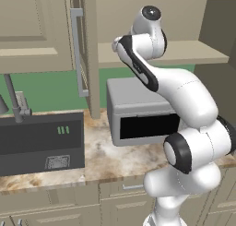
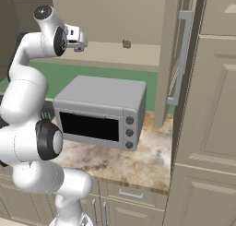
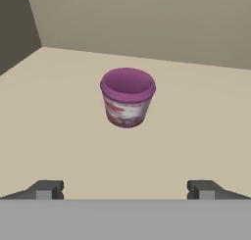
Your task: Pick the avocado and bread from the counter and place them on the plate. Then pick the jam from the cabinet and place it next to the plate. Lastly close the cabinet door.
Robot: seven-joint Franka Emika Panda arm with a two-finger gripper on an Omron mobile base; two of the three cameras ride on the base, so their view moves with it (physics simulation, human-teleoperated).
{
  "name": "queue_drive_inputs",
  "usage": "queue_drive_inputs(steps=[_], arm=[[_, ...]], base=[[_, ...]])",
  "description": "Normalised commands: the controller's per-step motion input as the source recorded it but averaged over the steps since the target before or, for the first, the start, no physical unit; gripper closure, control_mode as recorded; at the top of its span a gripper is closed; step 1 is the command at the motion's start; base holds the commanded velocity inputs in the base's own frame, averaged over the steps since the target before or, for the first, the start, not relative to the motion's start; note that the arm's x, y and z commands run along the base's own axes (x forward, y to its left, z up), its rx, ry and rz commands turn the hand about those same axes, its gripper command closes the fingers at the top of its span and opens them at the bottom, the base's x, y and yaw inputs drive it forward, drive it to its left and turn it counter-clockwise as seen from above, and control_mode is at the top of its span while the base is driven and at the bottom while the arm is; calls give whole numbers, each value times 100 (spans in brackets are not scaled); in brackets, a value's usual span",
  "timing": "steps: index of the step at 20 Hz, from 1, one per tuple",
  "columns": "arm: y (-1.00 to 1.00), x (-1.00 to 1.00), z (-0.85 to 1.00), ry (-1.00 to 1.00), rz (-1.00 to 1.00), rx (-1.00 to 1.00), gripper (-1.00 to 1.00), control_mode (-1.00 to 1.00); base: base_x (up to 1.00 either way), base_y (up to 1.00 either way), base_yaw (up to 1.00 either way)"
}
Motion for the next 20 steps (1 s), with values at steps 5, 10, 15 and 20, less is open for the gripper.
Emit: queue_drive_inputs(steps=[5,10,15,20], arm=[[7,25,-1,2,0,-4,-100,-100],[0,23,-2,4,0,-1,-100,-100],[0,19,-2,7,0,0,-100,-100],[0,15,0,1,0,0,-100,-100]], base=[[0,0,0],[0,0,0],[0,0,0],[0,0,0]])
